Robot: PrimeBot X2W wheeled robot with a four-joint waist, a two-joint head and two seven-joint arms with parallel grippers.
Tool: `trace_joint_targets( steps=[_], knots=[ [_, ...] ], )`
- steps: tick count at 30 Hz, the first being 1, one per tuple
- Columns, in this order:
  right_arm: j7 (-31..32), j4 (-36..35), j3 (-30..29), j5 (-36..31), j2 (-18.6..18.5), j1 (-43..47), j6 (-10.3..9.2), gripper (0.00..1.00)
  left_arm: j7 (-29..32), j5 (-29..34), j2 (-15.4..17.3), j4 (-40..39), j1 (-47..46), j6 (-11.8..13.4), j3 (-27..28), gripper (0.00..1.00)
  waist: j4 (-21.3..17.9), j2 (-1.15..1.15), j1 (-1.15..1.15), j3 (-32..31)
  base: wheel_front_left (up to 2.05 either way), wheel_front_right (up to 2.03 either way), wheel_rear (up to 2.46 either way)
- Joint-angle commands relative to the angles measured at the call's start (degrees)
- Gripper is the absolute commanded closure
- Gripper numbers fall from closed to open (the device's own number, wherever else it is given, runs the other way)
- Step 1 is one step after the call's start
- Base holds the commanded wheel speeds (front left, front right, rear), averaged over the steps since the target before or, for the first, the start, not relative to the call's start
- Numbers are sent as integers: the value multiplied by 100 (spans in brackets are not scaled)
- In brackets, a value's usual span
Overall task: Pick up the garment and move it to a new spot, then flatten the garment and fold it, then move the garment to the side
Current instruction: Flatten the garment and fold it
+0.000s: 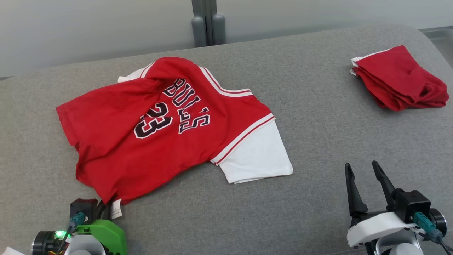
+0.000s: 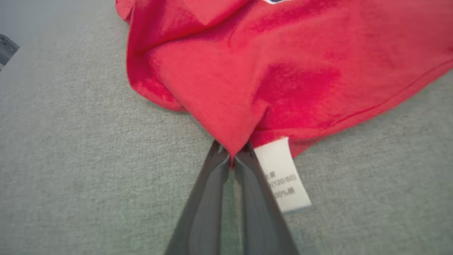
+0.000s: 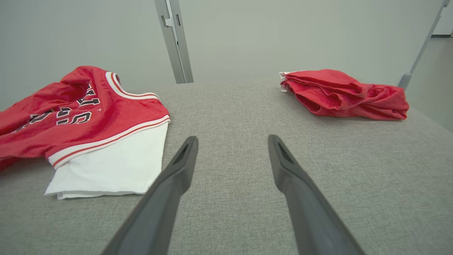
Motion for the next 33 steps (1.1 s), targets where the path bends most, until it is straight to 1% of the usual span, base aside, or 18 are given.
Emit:
trace_joint_targets(
  steps=[1, 5, 9, 10, 11, 12, 14, 17, 18, 22, 25, 29, 31, 33],
  knots=[
    [-14, -10, -22, 27, -12, 87, -11, 0, 99, 72, 154, -115, 177, 38, -47, 100, 146, 0, 0, -88, 0, 0, 0],
    [-14, -4, -61, 45, -11, 164, -11, 0, 581, 267, 512, -731, 457, 34, -187, 100, 349, 0, 0, -143, 0, 0, 0],
    [-14, 32, -30, 62, -12, 122, -11, 0, 1291, 265, 808, -1463, 845, -20, -254, 100, 496, 0, 0, -180, 0, 0, 0],
    [-14, 42, -7, 66, -12, 100, -11, 0, 1473, 206, 864, -1603, 942, -41, -239, 90, 508, 0, 0, -186, 0, 0, 0],
    [-14, 53, 23, 66, -11, 73, -11, 0, 1655, 146, 915, -1784, 1045, -61, -212, 60, 516, 0, 0, -195, 0, 0, 0],
    [-14, 66, 46, 63, -12, 54, -11, 0, 1819, 77, 950, -1961, 1139, -60, -178, 0, 516, 0, 0, -206, 0, 0, 0],
    [-14, 98, 70, 66, -14, 53, -11, 0, 1999, -109, 960, -2241, 1349, -52, -79, 0, 505, 0, 0, -255, 0, 0, 0],
    [-14, 111, 69, 77, -13, 98, -11, 0, 2117, -307, 933, -2628, 1694, 119, 130, 0, 476, 0, 0, -317, 0, 0, 0],
    [-14, 108, 47, 75, -13, 129, -11, 0, 2107, -412, 909, -2777, 1805, 217, 240, 0, 469, 0, 0, -335, 0, 0, 0],
    [-14, 114, -25, 69, -12, 230, -11, 0, 1850, -554, 904, -3079, 2191, 519, 592, 0, 479, 0, 0, -429, 0, 0, 0],
    [-14, 133, -76, 46, -13, 326, -11, 0, 1510, -630, 822, -3271, 2397, 671, 758, 0, 518, 0, 0, -529, 0, 0, 0],
    [-14, 131, -107, 23, -12, 387, -11, 0, 993, -734, 650, -3489, 2621, 684, 819, 0, 571, 0, 0, -654, 0, 0, 0],
    [-14, 117, -124, 27, -12, 397, -11, 0, 760, -806, 505, -3519, 2692, 682, 814, 0, 611, 0, 0, -704, 0, 0, 0],
    [-14, 104, -129, 40, -11, 403, -11, 0, 581, -799, 411, -3487, 2715, 621, 719, 0, 655, 0, 0, -742, 0, 0, 0]
  ],
)
